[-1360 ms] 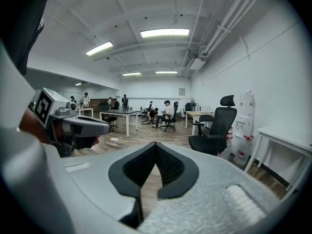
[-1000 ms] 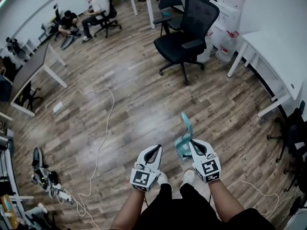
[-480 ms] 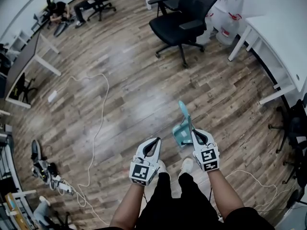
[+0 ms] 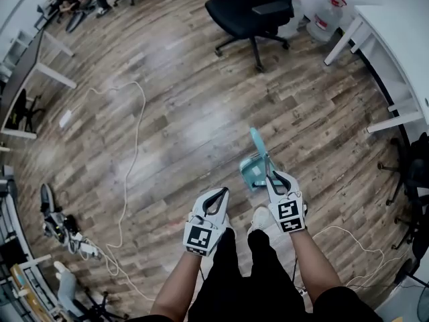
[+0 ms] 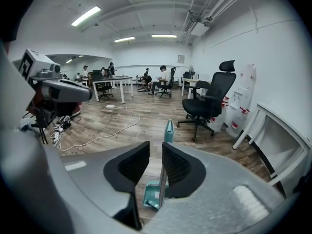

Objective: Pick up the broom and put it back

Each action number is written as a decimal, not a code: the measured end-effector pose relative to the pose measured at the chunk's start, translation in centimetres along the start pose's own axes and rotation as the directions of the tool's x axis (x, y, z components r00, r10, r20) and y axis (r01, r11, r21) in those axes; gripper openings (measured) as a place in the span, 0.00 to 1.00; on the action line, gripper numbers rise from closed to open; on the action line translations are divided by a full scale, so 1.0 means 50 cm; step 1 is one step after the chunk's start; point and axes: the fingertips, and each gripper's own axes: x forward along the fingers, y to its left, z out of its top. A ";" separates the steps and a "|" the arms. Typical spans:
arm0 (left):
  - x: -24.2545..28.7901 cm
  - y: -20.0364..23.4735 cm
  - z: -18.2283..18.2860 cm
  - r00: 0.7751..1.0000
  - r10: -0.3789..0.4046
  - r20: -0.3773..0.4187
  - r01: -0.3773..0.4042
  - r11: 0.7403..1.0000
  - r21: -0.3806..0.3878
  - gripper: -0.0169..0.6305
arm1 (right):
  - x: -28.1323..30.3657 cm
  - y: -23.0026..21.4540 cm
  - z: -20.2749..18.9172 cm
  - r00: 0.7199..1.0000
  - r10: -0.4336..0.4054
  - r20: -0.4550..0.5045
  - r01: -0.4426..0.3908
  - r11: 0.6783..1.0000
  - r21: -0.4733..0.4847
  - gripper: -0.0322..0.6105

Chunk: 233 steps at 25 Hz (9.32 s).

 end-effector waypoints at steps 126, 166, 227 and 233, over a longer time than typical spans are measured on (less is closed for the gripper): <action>-0.053 -0.075 0.445 0.936 -0.052 0.347 -0.009 0.985 0.172 0.05 | -0.505 -0.080 0.511 0.774 -0.172 0.610 0.204 0.979 0.017 0.19; -0.069 -0.061 0.341 0.961 -0.024 0.276 -0.007 0.994 0.111 0.05 | -0.392 -0.057 0.364 0.875 -0.120 0.469 0.132 0.991 0.009 0.19; -0.107 -0.060 -0.013 0.993 0.113 -0.035 -0.116 0.989 -0.094 0.05 | -0.120 0.085 -0.173 0.991 0.050 -0.125 -0.056 0.998 -0.042 0.19; -0.101 -0.037 -0.016 0.992 0.119 -0.039 -0.122 0.988 -0.098 0.05 | -0.066 0.056 -0.131 0.994 0.021 -0.105 -0.024 0.999 -0.028 0.19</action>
